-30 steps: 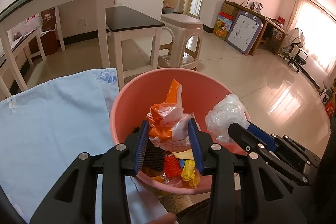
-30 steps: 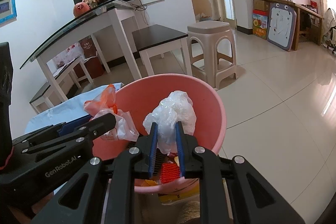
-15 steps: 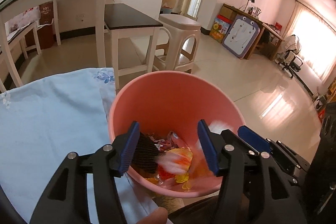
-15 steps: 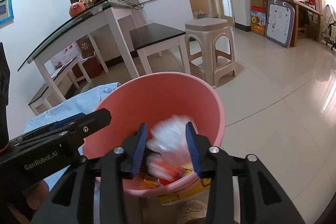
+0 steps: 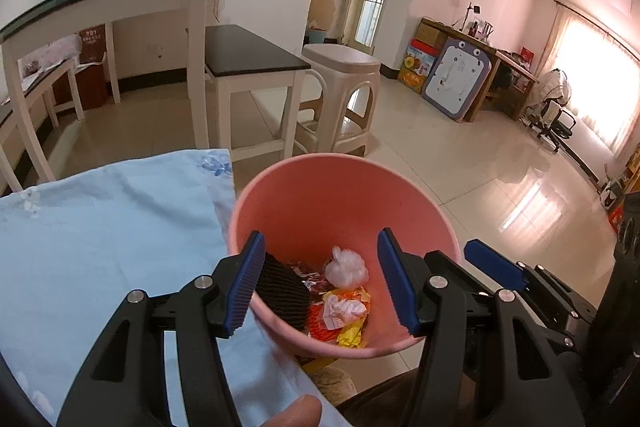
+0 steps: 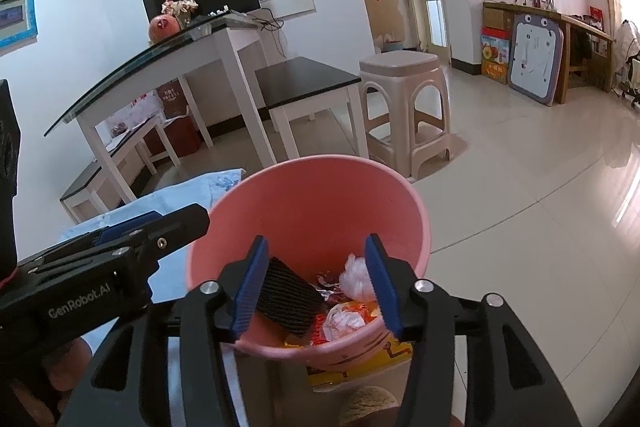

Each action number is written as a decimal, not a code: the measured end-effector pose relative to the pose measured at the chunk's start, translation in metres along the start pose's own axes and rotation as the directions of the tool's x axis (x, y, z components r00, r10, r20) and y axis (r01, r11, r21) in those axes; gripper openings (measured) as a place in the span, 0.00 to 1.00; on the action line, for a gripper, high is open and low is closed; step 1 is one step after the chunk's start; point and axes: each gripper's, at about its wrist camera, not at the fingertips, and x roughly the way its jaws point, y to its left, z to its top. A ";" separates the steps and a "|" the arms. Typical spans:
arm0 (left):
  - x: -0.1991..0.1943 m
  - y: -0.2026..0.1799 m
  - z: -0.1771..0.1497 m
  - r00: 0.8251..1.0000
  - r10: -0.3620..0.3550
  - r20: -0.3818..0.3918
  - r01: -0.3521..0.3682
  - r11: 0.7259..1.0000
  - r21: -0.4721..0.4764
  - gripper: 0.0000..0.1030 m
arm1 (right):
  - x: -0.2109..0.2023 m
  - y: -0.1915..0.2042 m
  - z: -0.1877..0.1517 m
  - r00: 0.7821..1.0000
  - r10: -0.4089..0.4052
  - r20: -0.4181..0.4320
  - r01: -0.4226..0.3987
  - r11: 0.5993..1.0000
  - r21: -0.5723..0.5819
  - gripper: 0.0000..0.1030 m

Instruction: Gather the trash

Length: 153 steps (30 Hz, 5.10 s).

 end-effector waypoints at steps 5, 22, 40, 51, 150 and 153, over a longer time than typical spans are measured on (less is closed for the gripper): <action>-0.020 0.005 -0.003 0.999 0.032 0.022 -0.032 0.999 -0.005 0.57 | -0.020 0.012 -0.003 1.000 0.008 0.022 -0.007 1.000 -0.020 0.57; -0.082 0.037 -0.021 0.992 0.102 0.073 -0.100 0.995 -0.032 0.57 | -0.086 0.059 -0.015 0.993 0.037 0.113 -0.030 0.997 -0.067 0.64; -0.132 0.071 -0.051 0.974 0.191 0.119 -0.182 0.979 -0.087 0.57 | -0.104 0.107 -0.041 0.993 0.050 0.108 -0.034 0.988 -0.148 0.65; -0.145 0.084 -0.061 0.971 0.205 0.125 -0.191 0.974 -0.118 0.57 | -0.107 0.119 -0.043 0.992 0.052 0.112 -0.034 0.987 -0.157 0.65; -0.115 0.090 -0.075 0.973 0.230 0.031 -0.226 0.970 -0.087 0.57 | -0.065 0.114 -0.055 0.999 0.041 -0.004 -0.041 0.994 -0.100 0.65; -0.114 0.090 -0.075 0.971 0.236 0.031 -0.232 0.969 -0.087 0.57 | -0.062 0.114 -0.057 0.999 0.041 -0.009 -0.042 0.994 -0.104 0.65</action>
